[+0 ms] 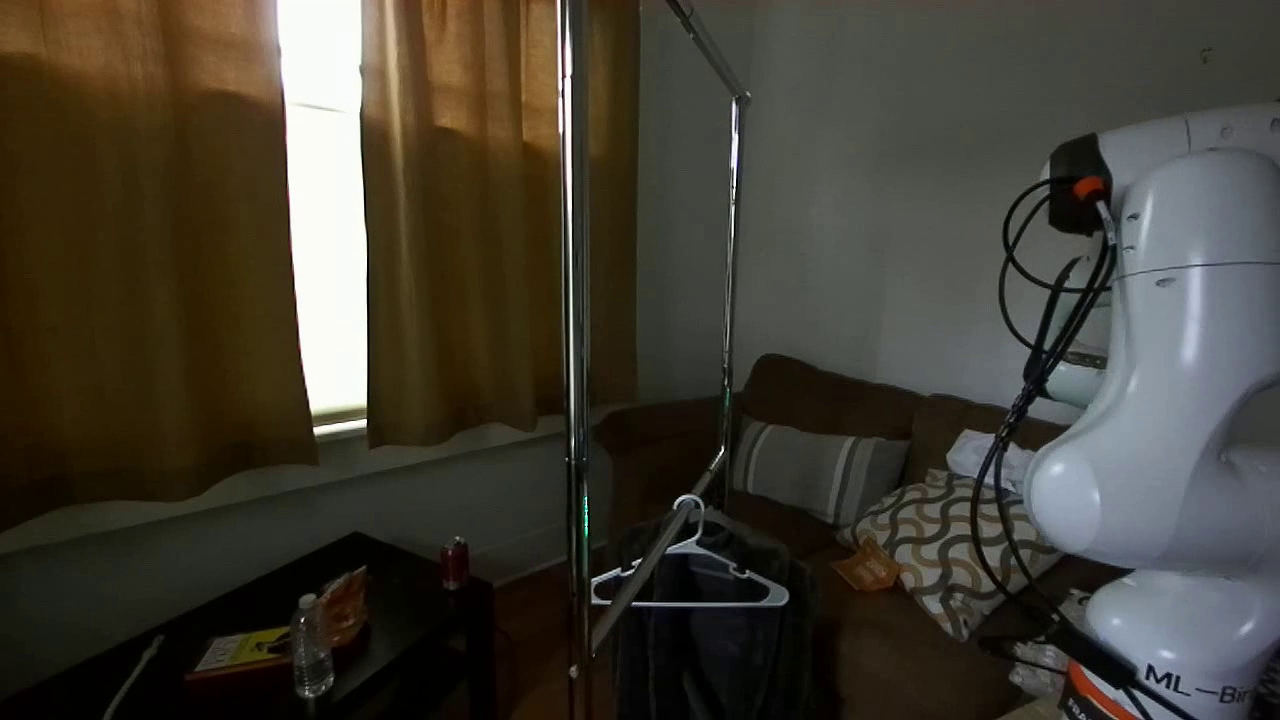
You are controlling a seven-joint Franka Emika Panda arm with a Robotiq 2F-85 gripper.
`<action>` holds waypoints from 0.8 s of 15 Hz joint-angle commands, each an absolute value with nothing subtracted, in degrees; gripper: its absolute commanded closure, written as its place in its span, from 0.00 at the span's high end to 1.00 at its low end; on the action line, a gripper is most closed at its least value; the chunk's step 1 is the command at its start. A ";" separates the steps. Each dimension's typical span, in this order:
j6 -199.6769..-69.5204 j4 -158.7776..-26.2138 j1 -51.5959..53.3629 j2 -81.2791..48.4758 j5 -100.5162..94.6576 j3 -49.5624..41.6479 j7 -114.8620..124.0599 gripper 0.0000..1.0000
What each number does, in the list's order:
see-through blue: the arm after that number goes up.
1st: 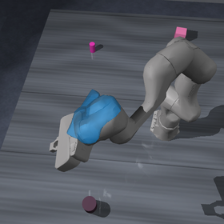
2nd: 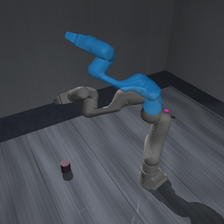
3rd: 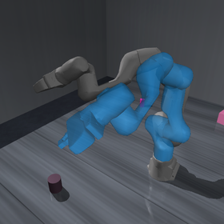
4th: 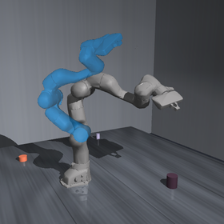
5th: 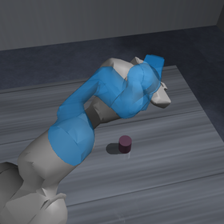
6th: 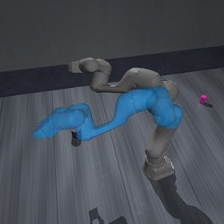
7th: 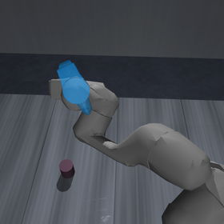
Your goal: Put the coat hanger on the bottom rack
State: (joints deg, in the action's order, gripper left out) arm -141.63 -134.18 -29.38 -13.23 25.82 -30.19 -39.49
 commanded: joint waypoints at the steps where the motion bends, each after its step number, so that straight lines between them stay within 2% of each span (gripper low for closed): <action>1: -142.95 -128.98 -36.04 -21.38 32.34 -25.32 -37.72 1.00; 12: -156.02 -117.04 -49.85 -37.72 28.51 -13.69 -28.37 1.00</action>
